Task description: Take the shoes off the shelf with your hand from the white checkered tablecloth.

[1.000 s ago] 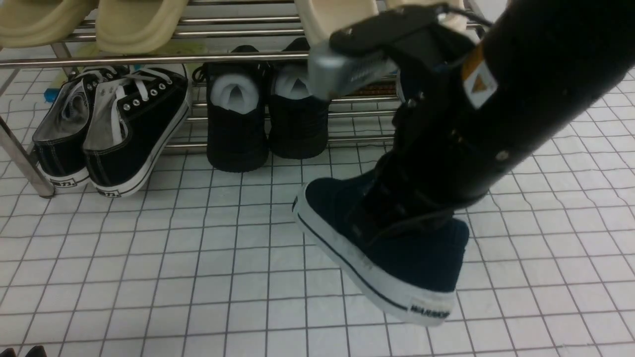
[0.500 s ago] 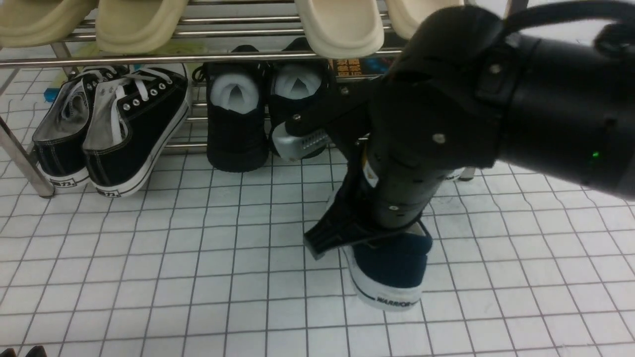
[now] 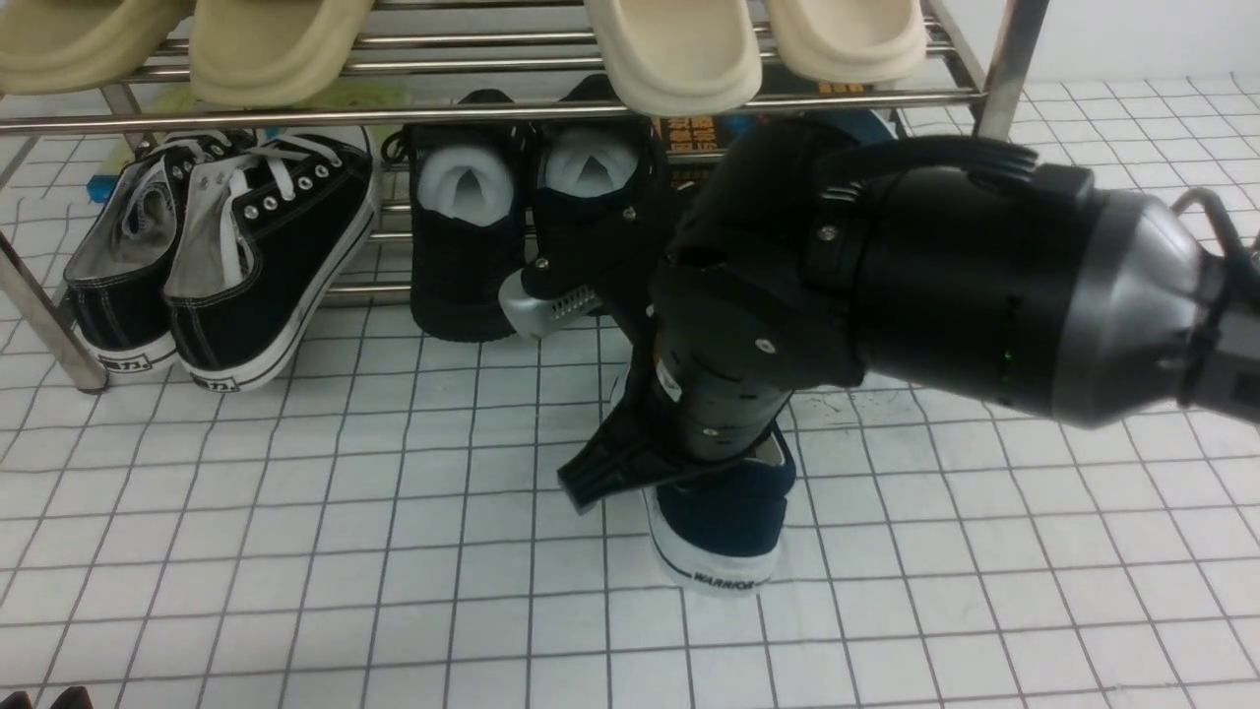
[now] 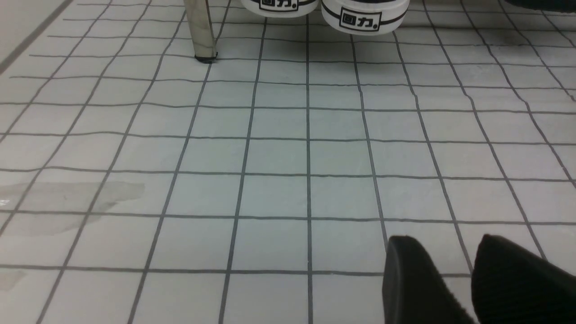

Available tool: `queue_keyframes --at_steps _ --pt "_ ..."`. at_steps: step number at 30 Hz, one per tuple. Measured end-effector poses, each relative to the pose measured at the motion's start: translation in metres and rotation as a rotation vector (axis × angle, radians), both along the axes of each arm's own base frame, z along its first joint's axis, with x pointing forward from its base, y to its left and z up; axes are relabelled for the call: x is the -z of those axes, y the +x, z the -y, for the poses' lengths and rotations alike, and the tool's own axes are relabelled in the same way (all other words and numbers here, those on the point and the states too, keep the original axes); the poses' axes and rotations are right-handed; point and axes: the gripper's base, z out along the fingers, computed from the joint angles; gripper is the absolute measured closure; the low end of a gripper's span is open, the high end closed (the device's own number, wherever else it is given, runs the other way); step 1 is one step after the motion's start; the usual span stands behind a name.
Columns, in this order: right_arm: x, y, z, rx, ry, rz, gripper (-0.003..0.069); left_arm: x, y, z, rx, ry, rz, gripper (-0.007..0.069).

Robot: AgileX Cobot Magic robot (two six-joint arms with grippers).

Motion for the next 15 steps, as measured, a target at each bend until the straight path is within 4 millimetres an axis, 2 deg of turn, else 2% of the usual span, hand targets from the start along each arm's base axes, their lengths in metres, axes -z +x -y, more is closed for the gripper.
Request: queue_keyframes --at_steps 3,8,10,12,15 --pt "0.004 0.000 -0.002 0.013 0.004 -0.013 0.0564 0.000 0.000 0.000 0.000 0.000 0.000 0.0385" --pt "0.004 -0.001 -0.004 0.016 0.025 -0.032 0.0410 0.000 0.000 0.000 0.000 0.000 0.000 0.0385" --pt "-0.002 0.000 -0.005 0.006 0.023 -0.027 0.0329 0.000 0.000 0.000 0.000 0.000 0.000 0.0385" --pt "-0.006 0.001 -0.005 -0.001 0.022 -0.019 0.0310 0.000 0.000 0.000 0.000 0.000 0.000 0.0385" --pt "-0.025 0.012 0.001 -0.013 0.018 0.017 0.0274 0.000 0.000 0.000 0.000 0.000 0.000 0.0385"
